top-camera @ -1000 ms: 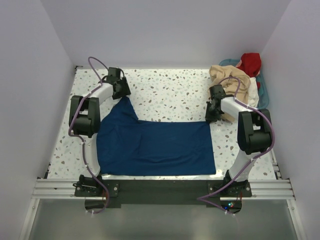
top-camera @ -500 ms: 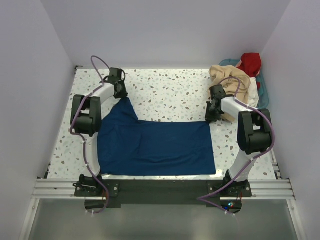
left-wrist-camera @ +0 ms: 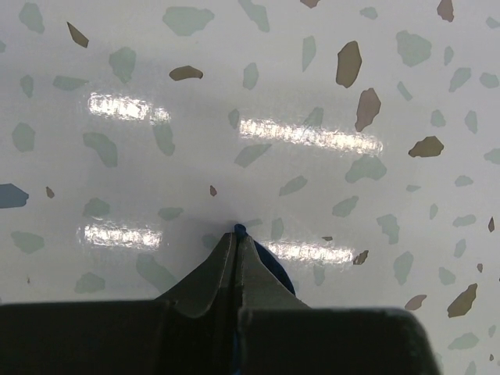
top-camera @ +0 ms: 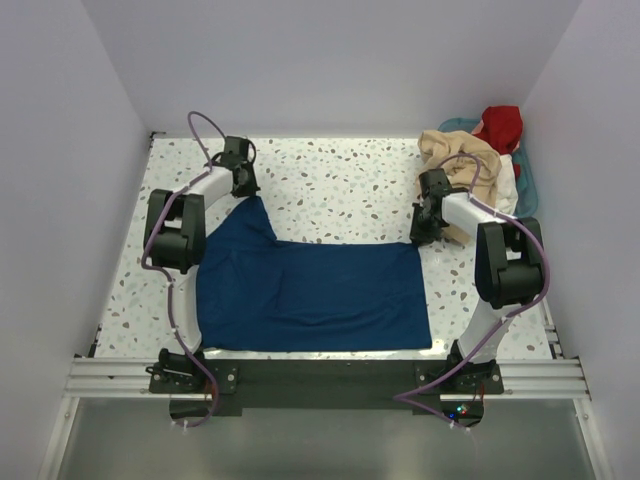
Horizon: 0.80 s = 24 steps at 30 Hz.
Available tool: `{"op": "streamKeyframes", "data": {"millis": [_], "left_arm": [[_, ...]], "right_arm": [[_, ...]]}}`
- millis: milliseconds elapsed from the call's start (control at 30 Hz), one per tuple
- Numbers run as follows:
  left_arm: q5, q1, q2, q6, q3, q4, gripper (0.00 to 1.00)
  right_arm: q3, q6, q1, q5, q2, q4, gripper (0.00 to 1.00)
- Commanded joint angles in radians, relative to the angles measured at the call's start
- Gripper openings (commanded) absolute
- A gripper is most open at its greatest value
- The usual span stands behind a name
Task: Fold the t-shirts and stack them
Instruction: Fold the tshirt
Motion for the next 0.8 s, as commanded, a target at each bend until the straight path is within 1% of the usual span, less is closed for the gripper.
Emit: {"op": "streamKeyframes", "data": {"millis": [0, 200, 333, 400, 433, 567, 667, 733, 767], "left_arm": [[-0.001, 0.022, -0.030, 0.019, 0.040, 0.025, 0.00], [0.055, 0.031, -0.015, 0.045, 0.116, 0.042, 0.00], [0.083, 0.048, -0.007, 0.035, 0.149, 0.059, 0.00], [0.083, 0.056, 0.000, 0.033, 0.188, 0.064, 0.00], [0.115, 0.057, 0.016, 0.035, 0.207, 0.062, 0.00], [0.153, 0.063, 0.052, 0.054, 0.328, 0.050, 0.00], [0.184, 0.071, 0.060, 0.054, 0.374, 0.047, 0.00], [0.206, 0.074, 0.033, 0.057, 0.370, 0.060, 0.00], [0.216, 0.074, 0.017, 0.061, 0.344, 0.070, 0.00]], "right_arm": [[0.061, 0.017, -0.003, -0.007, -0.019, -0.040, 0.00], [0.161, 0.023, -0.003, -0.002, 0.030, -0.074, 0.00], [0.233, 0.024, -0.001, 0.006, 0.073, -0.099, 0.00], [0.282, 0.026, -0.003, 0.010, 0.099, -0.117, 0.00], [0.319, 0.027, -0.003, 0.016, 0.110, -0.125, 0.00], [0.411, 0.030, -0.001, 0.023, 0.155, -0.155, 0.00], [0.492, 0.029, -0.003, 0.023, 0.185, -0.181, 0.00], [0.540, 0.024, -0.003, 0.029, 0.198, -0.201, 0.00], [0.550, 0.023, -0.003, 0.030, 0.199, -0.206, 0.00]]}}
